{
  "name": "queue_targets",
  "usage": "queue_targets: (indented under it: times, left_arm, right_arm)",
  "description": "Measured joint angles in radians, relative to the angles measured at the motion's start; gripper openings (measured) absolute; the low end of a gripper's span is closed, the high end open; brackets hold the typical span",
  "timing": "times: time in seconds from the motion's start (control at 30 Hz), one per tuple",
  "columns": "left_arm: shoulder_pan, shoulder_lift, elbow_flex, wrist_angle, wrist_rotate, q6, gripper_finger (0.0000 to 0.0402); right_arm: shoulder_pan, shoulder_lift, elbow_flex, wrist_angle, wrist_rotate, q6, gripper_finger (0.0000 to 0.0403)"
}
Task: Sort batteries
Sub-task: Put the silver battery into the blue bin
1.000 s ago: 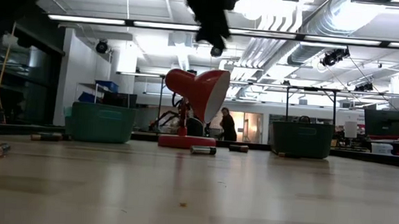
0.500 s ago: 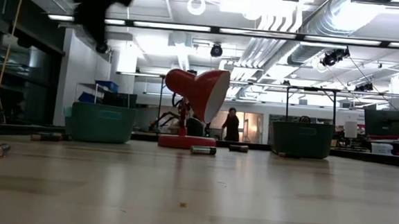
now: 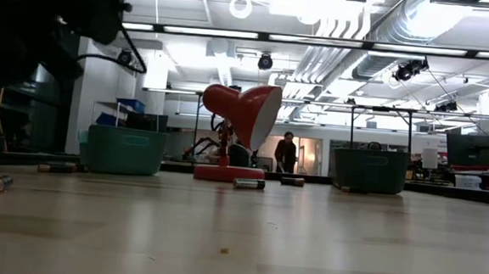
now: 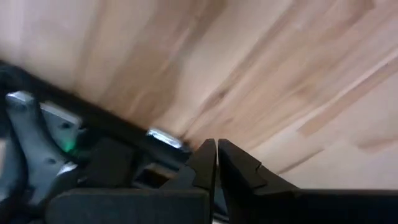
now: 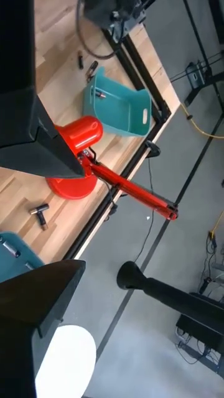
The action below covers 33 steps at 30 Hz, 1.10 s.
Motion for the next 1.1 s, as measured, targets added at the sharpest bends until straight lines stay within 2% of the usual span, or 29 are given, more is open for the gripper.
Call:
queue_targets:
  times: [0.27,0.5,0.63,0.77,0.97,1.1]
  left_arm:
    - [-0.025,0.153,-0.011,-0.007,0.085,0.106,0.0001]
    - [-0.059,0.346,-0.011,0.010,0.136,0.316,0.0000]
    - [-0.095,0.423,-0.012,0.014,0.109,0.387,0.0000]
    - [-0.143,0.441,-0.043,0.088,0.071,0.394,0.0000]
    - [-0.218,0.440,-0.150,0.159,0.159,0.315,0.0000]
    - [-0.246,0.437,-0.176,0.194,0.191,0.290,0.0000]
  right_arm:
    - [0.000,0.000,0.000,0.008,-0.007,-0.001,0.0220]
    - [0.000,0.000,0.000,0.016,-0.006,-0.046,0.0220]
    - [0.000,0.000,0.000,0.019,-0.006,-0.054,0.0220]
    - [0.000,0.000,0.000,0.019,-0.006,-0.072,0.0220]
    - [0.000,0.000,0.000,0.018,-0.006,-0.075,0.0220]
    - [-0.006,0.000,0.000,0.023,-0.006,-0.078,0.0220]
